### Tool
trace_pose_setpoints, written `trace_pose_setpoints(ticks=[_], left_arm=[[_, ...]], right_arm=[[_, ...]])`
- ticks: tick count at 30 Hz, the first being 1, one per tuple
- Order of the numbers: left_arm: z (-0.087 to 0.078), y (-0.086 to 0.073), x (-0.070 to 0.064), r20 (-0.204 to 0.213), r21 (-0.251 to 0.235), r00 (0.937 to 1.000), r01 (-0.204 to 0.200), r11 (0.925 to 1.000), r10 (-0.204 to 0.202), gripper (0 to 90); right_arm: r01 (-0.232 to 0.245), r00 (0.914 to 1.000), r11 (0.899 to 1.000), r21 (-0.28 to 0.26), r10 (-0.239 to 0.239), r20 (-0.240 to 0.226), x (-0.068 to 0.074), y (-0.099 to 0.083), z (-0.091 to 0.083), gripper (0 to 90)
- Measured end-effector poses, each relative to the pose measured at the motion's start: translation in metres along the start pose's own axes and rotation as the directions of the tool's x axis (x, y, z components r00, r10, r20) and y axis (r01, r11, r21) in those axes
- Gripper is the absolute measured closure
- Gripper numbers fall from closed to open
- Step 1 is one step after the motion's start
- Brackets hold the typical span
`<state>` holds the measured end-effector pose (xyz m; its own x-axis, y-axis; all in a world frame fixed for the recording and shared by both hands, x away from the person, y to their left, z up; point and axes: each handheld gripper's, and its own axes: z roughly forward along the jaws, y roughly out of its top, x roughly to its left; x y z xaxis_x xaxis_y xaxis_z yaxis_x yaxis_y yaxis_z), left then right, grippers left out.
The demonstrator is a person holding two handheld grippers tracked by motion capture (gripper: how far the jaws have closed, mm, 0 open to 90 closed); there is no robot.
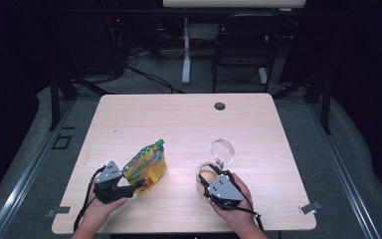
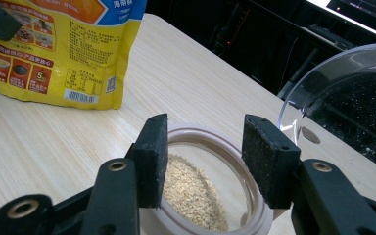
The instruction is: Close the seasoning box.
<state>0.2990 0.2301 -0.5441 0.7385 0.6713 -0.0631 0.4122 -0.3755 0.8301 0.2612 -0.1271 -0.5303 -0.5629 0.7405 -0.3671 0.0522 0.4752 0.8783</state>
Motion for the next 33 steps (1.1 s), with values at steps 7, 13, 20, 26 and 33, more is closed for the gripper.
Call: trace_pose_setpoints(ticks=[7, 13, 20, 26, 33], left_arm=[[-0.006, -0.003, -0.002, 0.002, -0.005, 0.9999, 0.015, 0.9999, -0.015, 41.8], [-0.011, -0.006, -0.003, 0.004, -0.004, 0.9996, 0.029, 0.9996, -0.029, 41.2], [-0.012, -0.008, -0.004, 0.005, -0.005, 0.999, 0.044, 0.999, -0.044, 40.9], [-0.013, -0.006, -0.004, -0.002, -0.01, 0.9984, 0.056, 0.9984, -0.056, 40.6], [-0.012, -0.006, -0.004, 0.002, -0.02, 0.9978, 0.067, 0.9976, -0.067, 40.9]], right_arm=[[-0.022, 0.9994, 1.0, 0.007, 0.022, -0.027, -0.002, 0.002, 0.001, 50.5], [-0.033, 0.9982, 0.999, 0.005, 0.033, -0.049, -0.004, 0.005, 0.0, 50.4], [-0.083, 0.9933, 0.996, 0.009, 0.084, -0.079, -0.013, 0.009, -0.005, 50.3], [-0.129, 0.9869, 0.991, 0.022, 0.13, -0.095, -0.021, 0.011, -0.008, 50.8], [-0.156, 0.9817, 0.987, 0.033, 0.159, -0.105, -0.027, 0.014, -0.011, 51.0]])
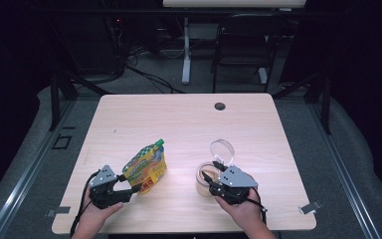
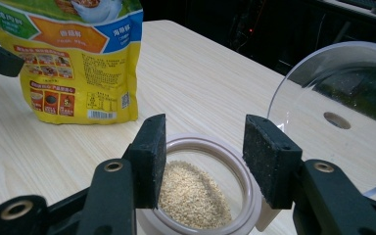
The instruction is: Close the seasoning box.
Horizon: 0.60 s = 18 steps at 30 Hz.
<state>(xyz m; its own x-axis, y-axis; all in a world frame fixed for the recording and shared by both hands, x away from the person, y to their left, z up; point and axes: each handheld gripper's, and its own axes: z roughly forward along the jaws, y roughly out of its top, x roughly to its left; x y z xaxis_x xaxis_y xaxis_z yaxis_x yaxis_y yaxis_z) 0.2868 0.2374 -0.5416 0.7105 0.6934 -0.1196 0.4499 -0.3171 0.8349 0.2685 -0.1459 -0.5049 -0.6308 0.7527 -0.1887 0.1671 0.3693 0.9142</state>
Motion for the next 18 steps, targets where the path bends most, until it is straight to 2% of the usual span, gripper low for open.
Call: trace_pose_setpoints(ticks=[10, 18], left_arm=[[-0.001, 0.001, 0.0, 0.014, 0.0, 0.9998, 0.015, 0.9999, -0.015, 42.8], [-0.002, 0.002, -0.001, 0.028, -0.004, 0.9996, 0.003, 1.0, -0.003, 47.0]], right_arm=[[-0.047, 0.9986, 0.999, 0.009, 0.047, -0.024, -0.009, 0.011, -0.01, 51.6], [-0.075, 0.9968, 0.997, 0.021, 0.076, -0.024, -0.021, 0.017, -0.017, 52.7]])
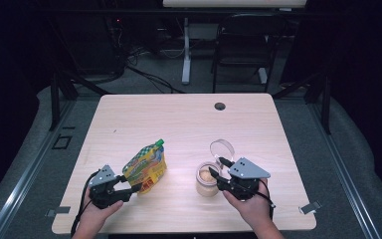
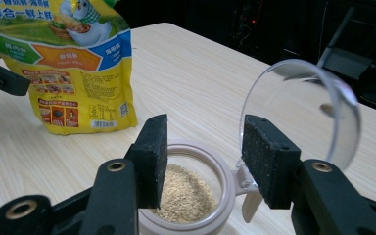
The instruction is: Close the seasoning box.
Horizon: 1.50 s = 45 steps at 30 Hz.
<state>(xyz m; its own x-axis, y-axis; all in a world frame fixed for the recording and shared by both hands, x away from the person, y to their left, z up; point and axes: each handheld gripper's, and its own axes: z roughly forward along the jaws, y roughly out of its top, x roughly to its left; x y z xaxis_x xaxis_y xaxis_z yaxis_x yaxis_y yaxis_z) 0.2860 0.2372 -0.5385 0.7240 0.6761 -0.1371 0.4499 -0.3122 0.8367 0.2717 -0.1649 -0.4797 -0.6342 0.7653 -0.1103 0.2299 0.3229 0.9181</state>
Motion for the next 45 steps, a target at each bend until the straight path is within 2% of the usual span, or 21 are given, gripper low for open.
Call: trace_pose_setpoints(ticks=[10, 15, 18, 24, 33, 40, 45], left_arm=[[-0.002, 0.0, 0.0, -0.021, 0.001, 0.9998, -0.002, 1.0, 0.002, 54.2], [-0.002, -0.001, 0.0, -0.029, -0.001, 0.9996, 0.004, 1.0, -0.004, 54.0], [-0.001, -0.001, -0.001, -0.029, -0.002, 0.9996, -0.006, 1.0, 0.006, 53.8], [-0.001, -0.001, -0.004, -0.028, 0.008, 0.9995, -0.012, 0.9999, 0.012, 53.8], [0.001, -0.001, -0.005, -0.024, 0.014, 0.9996, -0.016, 0.9998, 0.017, 53.8], [0.001, -0.001, -0.005, -0.023, 0.016, 0.9996, -0.017, 0.9997, 0.018, 53.8], [0.001, -0.001, -0.005, -0.024, 0.016, 0.9996, -0.017, 0.9997, 0.018, 53.7]], right_arm=[[-0.021, 0.9998, 1.0, 0.021, 0.021, -0.002, -0.015, 0.005, -0.008, 56.5], [-0.066, 0.9975, 0.998, 0.018, 0.065, 0.025, -0.024, 0.005, -0.011, 59.2], [-0.097, 0.9952, 0.995, 0.017, 0.097, 0.018, -0.03, 0.005, -0.014, 61.2], [-0.099, 0.9947, 0.995, 0.013, 0.099, 0.028, -0.034, 0.007, -0.017, 61.1], [-0.134, 0.9895, 0.991, 0.005, 0.133, 0.056, -0.045, 0.006, -0.024, 60.8], [-0.154, 0.9851, 0.988, 0.023, 0.151, 0.082, -0.05, 0.0, -0.017, 55.9], [-0.166, 0.983, 0.985, 0.046, 0.162, 0.087, -0.052, -0.006, -0.008, 56.5]])
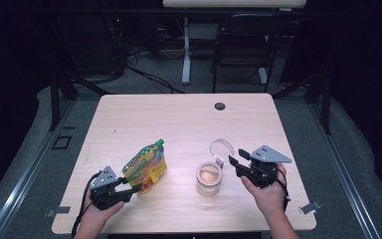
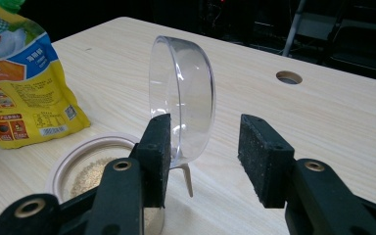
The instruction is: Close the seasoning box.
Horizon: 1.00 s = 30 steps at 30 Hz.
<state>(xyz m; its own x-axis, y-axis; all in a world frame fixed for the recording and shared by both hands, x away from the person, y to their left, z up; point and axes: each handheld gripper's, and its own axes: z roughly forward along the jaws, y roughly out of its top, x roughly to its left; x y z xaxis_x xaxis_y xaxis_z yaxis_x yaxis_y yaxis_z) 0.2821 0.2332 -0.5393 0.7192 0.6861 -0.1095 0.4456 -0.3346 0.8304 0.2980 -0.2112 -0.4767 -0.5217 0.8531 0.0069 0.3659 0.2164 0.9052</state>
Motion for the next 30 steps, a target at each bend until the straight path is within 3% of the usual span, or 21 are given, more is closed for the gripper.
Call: trace_pose_setpoints(ticks=[13, 30], left_arm=[[-0.001, -0.001, 0.0, 0.002, 0.001, 1.0, -0.005, 1.0, 0.005, 53.5], [-0.001, 0.0, 0.0, 0.004, 0.002, 1.0, -0.007, 1.0, 0.007, 53.5]], right_arm=[[0.027, 0.9994, 1.0, -0.003, -0.027, -0.021, 0.002, 0.003, 0.005, 70.4], [0.062, 0.9976, 0.998, -0.02, -0.062, -0.031, 0.01, 0.006, 0.0, 70.8]])
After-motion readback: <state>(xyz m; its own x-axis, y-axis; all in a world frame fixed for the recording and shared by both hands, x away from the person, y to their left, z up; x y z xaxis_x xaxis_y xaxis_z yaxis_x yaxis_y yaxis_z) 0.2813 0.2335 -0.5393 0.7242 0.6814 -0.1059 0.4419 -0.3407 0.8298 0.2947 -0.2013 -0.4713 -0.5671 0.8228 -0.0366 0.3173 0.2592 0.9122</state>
